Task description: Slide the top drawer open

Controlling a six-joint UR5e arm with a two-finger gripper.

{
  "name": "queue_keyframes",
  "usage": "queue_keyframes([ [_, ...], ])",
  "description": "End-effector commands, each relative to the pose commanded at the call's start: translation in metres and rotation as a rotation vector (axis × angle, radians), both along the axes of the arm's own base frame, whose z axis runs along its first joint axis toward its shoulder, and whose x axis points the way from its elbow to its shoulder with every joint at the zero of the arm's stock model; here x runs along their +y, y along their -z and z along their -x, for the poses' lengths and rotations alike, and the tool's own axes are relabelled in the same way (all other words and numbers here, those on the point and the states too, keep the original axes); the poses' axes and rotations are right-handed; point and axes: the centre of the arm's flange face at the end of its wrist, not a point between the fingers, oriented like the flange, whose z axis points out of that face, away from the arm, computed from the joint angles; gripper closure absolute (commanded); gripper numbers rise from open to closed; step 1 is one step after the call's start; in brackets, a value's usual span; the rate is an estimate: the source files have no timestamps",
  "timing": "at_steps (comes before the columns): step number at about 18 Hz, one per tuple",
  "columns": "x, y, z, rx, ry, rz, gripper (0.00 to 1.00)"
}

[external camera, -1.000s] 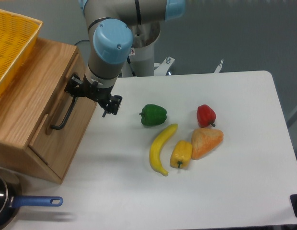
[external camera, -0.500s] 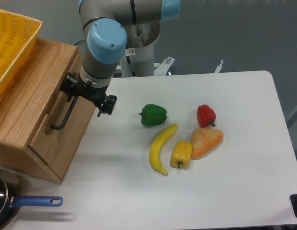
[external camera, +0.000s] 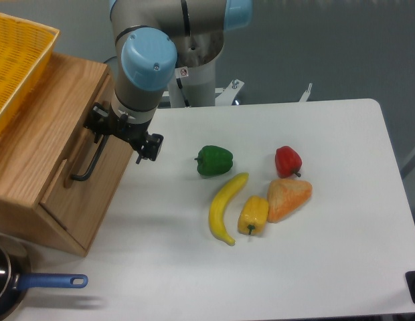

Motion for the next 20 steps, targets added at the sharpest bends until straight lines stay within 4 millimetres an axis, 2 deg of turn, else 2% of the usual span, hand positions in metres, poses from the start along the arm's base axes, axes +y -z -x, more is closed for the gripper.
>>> queue_keyframes([
  [20,-0.0002,0.0033,-0.0042,0.010,0.012,0.019,0.00],
])
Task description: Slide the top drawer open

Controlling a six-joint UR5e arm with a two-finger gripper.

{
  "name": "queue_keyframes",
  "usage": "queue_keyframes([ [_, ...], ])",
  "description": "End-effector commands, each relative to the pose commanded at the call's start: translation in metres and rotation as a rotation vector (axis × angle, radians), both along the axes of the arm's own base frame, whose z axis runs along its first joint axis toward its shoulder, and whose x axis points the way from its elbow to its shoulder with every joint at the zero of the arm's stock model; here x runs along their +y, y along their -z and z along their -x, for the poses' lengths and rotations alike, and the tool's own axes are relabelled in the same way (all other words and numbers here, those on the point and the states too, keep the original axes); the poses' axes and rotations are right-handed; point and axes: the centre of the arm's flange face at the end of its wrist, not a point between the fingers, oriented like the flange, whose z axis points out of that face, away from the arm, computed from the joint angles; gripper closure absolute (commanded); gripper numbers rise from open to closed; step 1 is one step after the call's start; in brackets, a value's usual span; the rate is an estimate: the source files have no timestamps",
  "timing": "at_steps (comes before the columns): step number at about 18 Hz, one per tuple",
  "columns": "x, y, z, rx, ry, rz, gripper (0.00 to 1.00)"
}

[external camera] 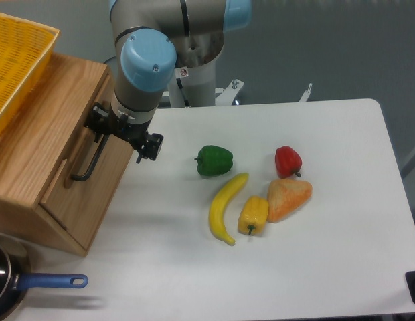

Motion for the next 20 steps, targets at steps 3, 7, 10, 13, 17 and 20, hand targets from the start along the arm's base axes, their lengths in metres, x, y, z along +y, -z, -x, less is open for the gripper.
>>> queue_keyframes([
  [3,-0.0004,0.0007,-0.0010,-0.001,0.002,0.007,0.00],
  [7,-0.0002,0.0020,-0.0055,0.003,0.014,0.023,0.00],
  [10,-0.0009,0.0016,-0.0060,0.010,0.016,0.029,0.00],
  [13,-0.0011,0.0024,-0.0063,0.016,0.019,0.033,0.00],
  [17,-0.0009,0.0024,-0.0046,0.022,0.019,0.033,0.00],
  [20,-0.0007,0.0029,-0.0031,0.025,0.018,0.032,0.00],
])
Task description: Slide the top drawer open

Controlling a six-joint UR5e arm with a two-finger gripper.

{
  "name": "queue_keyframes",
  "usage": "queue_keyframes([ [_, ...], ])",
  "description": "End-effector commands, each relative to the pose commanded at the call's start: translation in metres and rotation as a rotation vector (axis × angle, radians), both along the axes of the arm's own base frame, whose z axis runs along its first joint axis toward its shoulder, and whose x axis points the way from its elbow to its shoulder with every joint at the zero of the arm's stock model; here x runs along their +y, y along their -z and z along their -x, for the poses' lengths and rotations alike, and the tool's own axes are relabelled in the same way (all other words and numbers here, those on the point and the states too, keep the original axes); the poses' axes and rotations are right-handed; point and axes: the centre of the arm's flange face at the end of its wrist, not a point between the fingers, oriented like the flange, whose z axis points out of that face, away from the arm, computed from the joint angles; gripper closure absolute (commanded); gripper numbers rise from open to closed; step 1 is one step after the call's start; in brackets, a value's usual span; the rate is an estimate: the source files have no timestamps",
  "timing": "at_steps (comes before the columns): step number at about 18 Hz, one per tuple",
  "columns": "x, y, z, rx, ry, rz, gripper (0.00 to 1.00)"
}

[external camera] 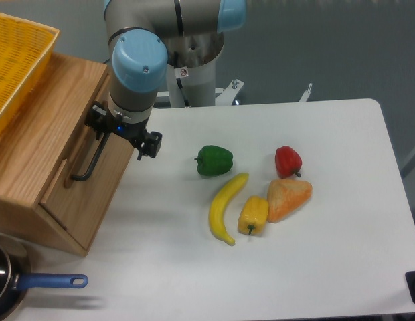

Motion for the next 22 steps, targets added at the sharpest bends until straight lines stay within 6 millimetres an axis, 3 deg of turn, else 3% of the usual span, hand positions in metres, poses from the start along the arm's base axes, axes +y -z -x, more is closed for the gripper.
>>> queue_keyframes([
  [11,-0.003,0.000,0.011,0.026,-0.006,0.013,0.00],
  [22,-0.016,-0.002,0.043,0.030,-0.060,0.007,0.00],
])
